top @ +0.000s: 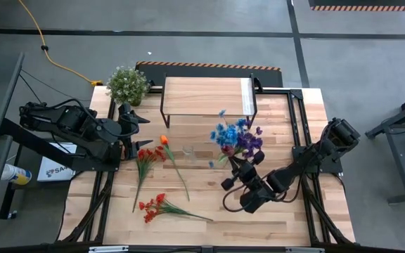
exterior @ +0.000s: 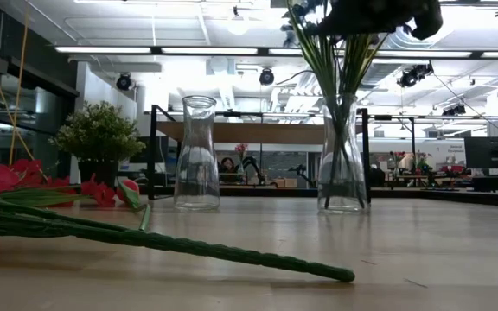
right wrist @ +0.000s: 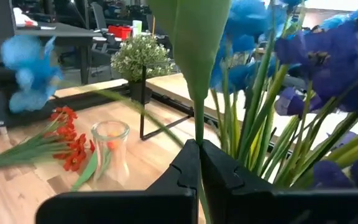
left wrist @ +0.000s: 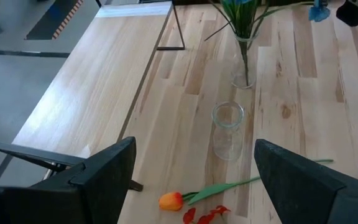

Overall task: Pick and place flowers into a vace then onto a shelf
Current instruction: Put the purple flower into the right transparent vase, then put the top red flowers into the left transparent vase

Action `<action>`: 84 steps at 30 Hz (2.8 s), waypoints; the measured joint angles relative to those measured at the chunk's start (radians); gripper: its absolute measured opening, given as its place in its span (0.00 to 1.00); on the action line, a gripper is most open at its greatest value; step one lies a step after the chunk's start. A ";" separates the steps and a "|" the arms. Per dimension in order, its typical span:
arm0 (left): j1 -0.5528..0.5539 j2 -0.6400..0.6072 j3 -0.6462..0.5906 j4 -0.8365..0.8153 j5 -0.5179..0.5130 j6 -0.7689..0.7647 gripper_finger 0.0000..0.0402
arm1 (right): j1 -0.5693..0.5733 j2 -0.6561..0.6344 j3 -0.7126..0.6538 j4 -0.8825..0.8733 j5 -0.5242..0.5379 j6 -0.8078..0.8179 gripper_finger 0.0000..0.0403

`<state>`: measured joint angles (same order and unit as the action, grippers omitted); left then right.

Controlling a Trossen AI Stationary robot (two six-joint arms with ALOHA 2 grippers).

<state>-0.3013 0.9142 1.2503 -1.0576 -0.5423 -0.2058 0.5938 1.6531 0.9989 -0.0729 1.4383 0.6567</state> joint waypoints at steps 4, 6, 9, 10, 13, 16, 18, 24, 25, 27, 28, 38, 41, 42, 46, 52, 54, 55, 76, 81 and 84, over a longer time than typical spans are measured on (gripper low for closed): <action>0.000 0.000 0.000 0.008 -0.003 0.016 0.90 | 0.000 0.000 0.000 -0.039 -0.033 0.043 0.00; 0.000 0.000 0.000 0.017 -0.003 0.025 0.90 | 0.000 0.000 0.000 -0.056 -0.045 0.063 0.00; 0.000 0.000 0.000 0.020 -0.016 0.027 0.90 | 0.000 0.000 0.000 -0.068 -0.076 0.087 0.00; 0.000 0.000 0.000 0.020 -0.018 0.027 0.90 | 0.000 0.000 0.000 -0.070 -0.080 0.094 0.00; 0.000 0.000 0.000 0.022 -0.018 0.026 0.90 | 0.000 0.000 0.000 -0.073 -0.085 0.097 0.00; 0.000 0.000 0.000 0.024 -0.018 0.026 0.90 | 0.000 0.000 0.000 -0.073 -0.086 0.097 0.00; 0.000 0.000 0.000 0.025 -0.018 0.027 0.90 | 0.000 0.000 0.000 -0.073 -0.087 0.101 0.00; 0.000 0.000 0.000 0.025 -0.019 0.026 0.90 | 0.000 0.000 0.000 -0.073 -0.114 0.123 0.05; 0.000 0.000 0.000 0.025 -0.019 0.026 0.90 | 0.000 0.000 0.000 -0.073 -0.117 0.126 0.07; 0.000 0.000 0.000 0.025 -0.020 0.026 0.90 | 0.000 0.000 0.000 -0.074 -0.118 0.126 0.11; 0.000 0.000 0.000 0.025 -0.020 0.026 0.90 | 0.000 0.000 0.000 -0.074 -0.119 0.126 0.13; 0.000 0.000 0.000 0.032 -0.020 0.026 0.90 | 0.000 -0.013 0.000 -0.076 -0.150 0.129 0.18; 0.000 0.000 0.000 0.046 -0.021 0.035 0.90 | 0.000 -0.037 0.000 -0.090 -0.153 0.130 0.17; 0.000 0.000 0.000 0.049 -0.021 0.042 0.90 | 0.000 -0.044 0.000 -0.098 -0.157 0.132 0.17; 0.000 0.000 0.000 0.069 -0.021 0.046 0.90 | -0.006 -0.058 0.000 -0.126 -0.184 0.153 0.13; 0.000 0.000 0.000 0.068 -0.026 0.048 0.90 | -0.011 -0.058 0.000 -0.144 -0.205 0.180 0.09; 0.000 0.000 0.000 0.068 -0.034 0.049 0.90 | -0.012 -0.058 0.000 -0.176 -0.225 0.216 0.09; 0.000 0.000 0.000 0.068 -0.038 0.049 0.90 | -0.013 -0.058 0.000 -0.192 -0.232 0.240 0.09; 0.000 0.000 0.000 0.068 -0.053 0.071 0.90 | -0.037 -0.058 0.000 -0.192 -0.315 0.293 0.21; 0.000 0.000 0.000 0.068 -0.053 0.071 0.90 | -0.037 -0.058 0.000 -0.192 -0.358 0.331 0.21; 0.000 0.000 0.000 0.068 -0.053 0.071 0.90 | -0.037 -0.058 0.000 -0.192 -0.386 0.350 0.21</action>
<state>-0.3016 0.9146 1.2503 -0.9894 -0.5949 -0.1349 0.5564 1.5951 0.9993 -0.2649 1.0527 1.0063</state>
